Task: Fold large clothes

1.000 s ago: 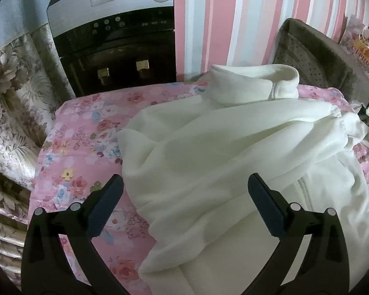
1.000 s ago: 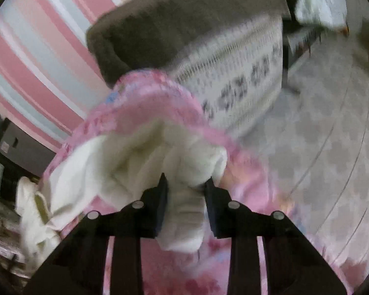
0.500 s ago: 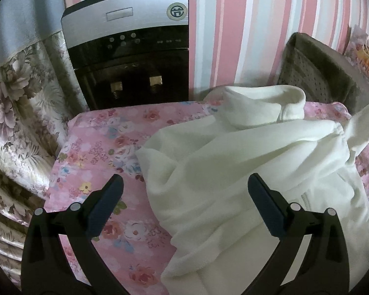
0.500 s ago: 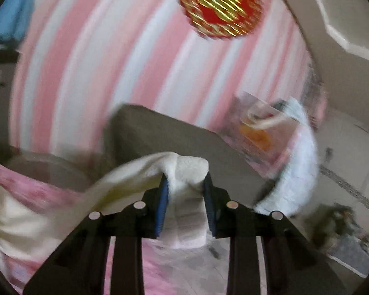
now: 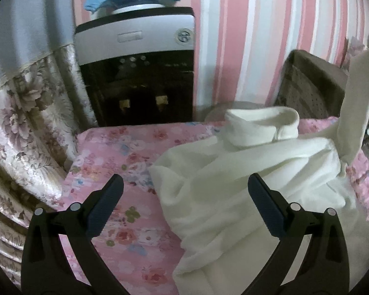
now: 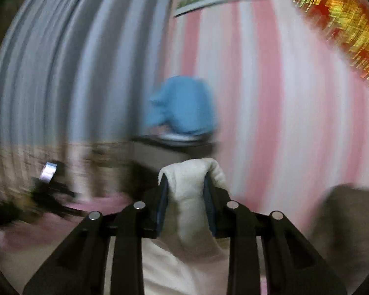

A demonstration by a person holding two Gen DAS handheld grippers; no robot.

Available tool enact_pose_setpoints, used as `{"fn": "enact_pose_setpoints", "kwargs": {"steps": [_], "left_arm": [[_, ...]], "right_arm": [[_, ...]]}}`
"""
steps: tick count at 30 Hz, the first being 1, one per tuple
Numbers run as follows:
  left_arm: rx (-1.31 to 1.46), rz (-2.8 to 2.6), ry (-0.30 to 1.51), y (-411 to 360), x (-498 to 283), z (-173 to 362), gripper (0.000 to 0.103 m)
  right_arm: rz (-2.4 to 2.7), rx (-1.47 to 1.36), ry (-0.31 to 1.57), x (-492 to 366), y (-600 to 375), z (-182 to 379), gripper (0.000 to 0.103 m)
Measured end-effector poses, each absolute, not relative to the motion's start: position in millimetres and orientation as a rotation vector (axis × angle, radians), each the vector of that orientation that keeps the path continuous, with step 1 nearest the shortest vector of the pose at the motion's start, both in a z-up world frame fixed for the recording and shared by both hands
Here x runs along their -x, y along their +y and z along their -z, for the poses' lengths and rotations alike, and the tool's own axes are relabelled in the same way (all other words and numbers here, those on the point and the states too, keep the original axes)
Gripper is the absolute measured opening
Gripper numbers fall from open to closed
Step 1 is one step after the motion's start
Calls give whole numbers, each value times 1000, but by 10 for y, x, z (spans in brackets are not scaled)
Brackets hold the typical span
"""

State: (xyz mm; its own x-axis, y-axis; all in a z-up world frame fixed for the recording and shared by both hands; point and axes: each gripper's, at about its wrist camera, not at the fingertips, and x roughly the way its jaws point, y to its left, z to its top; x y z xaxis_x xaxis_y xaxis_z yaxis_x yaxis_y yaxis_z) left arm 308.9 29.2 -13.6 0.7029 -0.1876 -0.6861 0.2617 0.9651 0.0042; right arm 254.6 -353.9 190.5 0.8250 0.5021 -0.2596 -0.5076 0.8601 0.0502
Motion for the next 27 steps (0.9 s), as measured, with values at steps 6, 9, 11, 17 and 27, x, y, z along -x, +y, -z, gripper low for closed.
{"fn": "enact_pose_setpoints", "kwargs": {"steps": [6, 9, 11, 17, 27], "left_arm": [[-146, 146, 811, 412, -3266, 411, 100], [-158, 128, 874, 440, -3382, 634, 100], [-166, 128, 897, 422, -3427, 710, 100], [-155, 193, 867, 218, -3442, 591, 100], [-193, 358, 819, -338, -3202, 467, 100]], "right_arm": [[-670, -3, 737, -3562, -2778, -590, 31], [-643, 40, 955, -3788, -2528, 117, 51], [-627, 26, 982, -3777, -2500, 230, 81], [-597, -31, 809, -3334, -2978, -452, 99], [-183, -29, 836, -2909, -4015, -168, 101]]}}
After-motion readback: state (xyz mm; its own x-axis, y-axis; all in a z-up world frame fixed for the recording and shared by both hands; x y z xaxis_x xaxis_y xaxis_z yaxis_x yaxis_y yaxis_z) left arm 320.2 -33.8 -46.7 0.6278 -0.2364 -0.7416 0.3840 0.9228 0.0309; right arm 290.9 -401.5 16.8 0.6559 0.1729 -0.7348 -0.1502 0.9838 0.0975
